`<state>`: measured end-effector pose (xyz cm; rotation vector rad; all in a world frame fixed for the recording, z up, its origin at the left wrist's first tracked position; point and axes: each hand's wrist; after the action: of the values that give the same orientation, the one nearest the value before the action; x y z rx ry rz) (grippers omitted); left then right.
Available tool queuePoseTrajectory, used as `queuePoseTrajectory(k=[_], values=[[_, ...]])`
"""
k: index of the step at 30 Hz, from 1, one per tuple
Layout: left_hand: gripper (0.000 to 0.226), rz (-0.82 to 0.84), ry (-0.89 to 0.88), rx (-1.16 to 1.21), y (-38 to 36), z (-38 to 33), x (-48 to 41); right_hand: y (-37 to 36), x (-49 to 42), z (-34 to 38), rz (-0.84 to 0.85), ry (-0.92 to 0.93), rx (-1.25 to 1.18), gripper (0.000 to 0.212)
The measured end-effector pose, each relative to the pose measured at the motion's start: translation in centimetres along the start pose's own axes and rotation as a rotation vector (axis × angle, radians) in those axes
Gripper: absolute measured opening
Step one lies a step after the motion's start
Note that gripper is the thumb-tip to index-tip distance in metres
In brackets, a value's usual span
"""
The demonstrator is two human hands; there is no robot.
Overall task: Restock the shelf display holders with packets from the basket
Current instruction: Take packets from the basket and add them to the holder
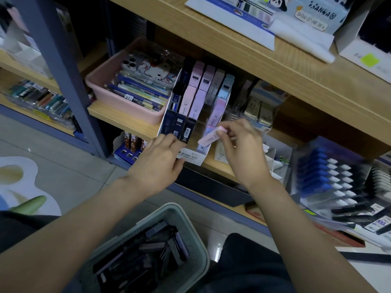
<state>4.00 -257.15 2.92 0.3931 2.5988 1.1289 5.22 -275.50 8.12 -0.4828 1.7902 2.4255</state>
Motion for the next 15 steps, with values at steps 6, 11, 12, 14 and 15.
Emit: queuePoseTrajectory(k=[6,11,12,14,15], values=[[0.040,0.031,-0.010,-0.022,-0.1,0.1,0.1,-0.5,-0.8,1.0,0.093,0.052,0.092,0.014],[0.045,0.051,-0.025,-0.024,-0.1,0.3,0.2,-0.4,-1.5,1.1,0.117,0.070,0.191,0.022],[0.045,0.052,-0.033,-0.023,-0.1,0.5,0.3,-0.5,-1.4,1.2,0.132,0.078,0.203,0.019],[0.047,0.060,-0.041,-0.027,0.0,0.7,0.6,-0.7,-1.3,1.2,0.166,0.090,0.211,0.012],[0.047,0.068,-0.048,-0.030,0.0,0.9,0.7,-0.8,-1.1,1.2,0.175,0.092,0.209,0.011]])
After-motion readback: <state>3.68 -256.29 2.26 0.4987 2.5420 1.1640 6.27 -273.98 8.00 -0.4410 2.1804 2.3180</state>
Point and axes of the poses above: each hand's wrist, its own x-axis away from the middle knuckle, its own y-axis out of the back of the hand, z = x × y, and after that the axes turned 13 degrees about x, right-handed
